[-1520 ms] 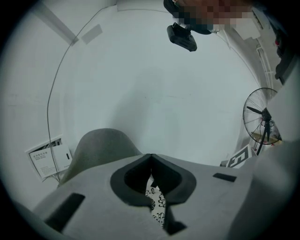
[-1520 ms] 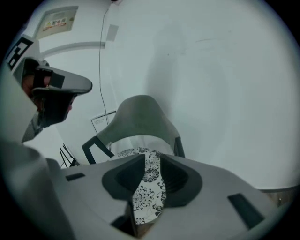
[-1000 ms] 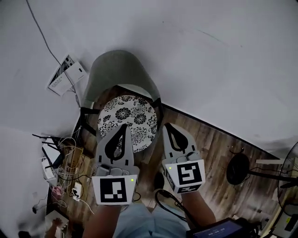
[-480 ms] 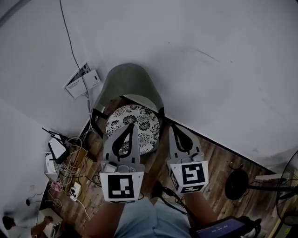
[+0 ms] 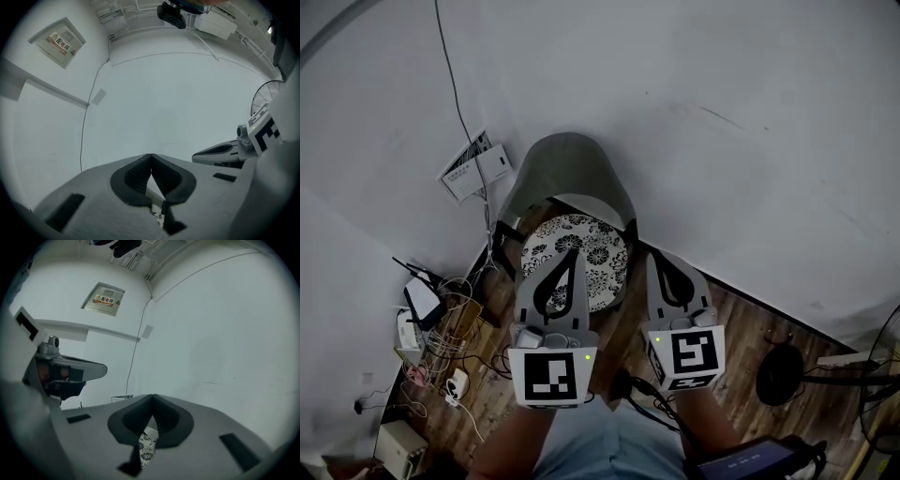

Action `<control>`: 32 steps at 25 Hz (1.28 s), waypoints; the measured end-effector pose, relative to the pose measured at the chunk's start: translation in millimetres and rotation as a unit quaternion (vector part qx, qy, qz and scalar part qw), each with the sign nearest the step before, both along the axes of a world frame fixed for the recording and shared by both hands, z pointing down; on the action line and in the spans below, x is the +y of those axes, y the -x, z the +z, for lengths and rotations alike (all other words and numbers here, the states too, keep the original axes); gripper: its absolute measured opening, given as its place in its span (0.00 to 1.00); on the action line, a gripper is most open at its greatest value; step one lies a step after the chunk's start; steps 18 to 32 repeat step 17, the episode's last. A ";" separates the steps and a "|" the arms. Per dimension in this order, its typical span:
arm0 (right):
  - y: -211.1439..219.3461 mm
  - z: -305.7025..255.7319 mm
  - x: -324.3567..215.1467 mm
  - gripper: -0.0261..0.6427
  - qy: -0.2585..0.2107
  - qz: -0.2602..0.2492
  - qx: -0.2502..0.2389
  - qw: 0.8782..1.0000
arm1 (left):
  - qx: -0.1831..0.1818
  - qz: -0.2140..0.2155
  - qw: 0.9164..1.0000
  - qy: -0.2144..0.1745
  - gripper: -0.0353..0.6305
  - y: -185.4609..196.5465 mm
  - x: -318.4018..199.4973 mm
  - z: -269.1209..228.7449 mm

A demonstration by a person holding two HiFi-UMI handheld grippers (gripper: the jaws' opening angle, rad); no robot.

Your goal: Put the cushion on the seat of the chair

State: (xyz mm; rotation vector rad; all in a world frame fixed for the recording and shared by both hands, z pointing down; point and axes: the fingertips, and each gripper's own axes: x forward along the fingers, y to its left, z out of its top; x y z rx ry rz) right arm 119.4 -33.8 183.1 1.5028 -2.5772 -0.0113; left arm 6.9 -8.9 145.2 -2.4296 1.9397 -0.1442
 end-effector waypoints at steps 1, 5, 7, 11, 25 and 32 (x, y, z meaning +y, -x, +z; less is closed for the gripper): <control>0.6 -0.7 0.8 0.04 -0.001 0.001 0.000 1.000 | 0.002 -0.001 1.000 0.001 0.07 1.2 0.6 0.0; 3.6 -0.3 5.4 0.04 -0.001 0.000 0.000 1.000 | -0.005 0.001 1.000 0.000 0.07 4.6 3.1 0.4; 3.6 1.5 7.4 0.05 0.001 0.000 0.001 1.000 | -0.005 0.003 1.000 0.000 0.07 3.8 4.6 1.4; 5.0 1.3 9.6 0.05 0.000 0.000 0.002 1.000 | 0.001 0.001 1.000 0.000 0.07 4.6 7.5 0.6; 6.4 0.3 11.7 0.05 -0.002 -0.002 0.003 1.000 | 0.001 0.000 1.000 -0.003 0.07 5.7 10.9 -1.5; 6.4 0.3 11.7 0.05 -0.002 -0.002 0.003 1.000 | 0.001 0.000 1.000 -0.003 0.07 5.7 10.9 -1.5</control>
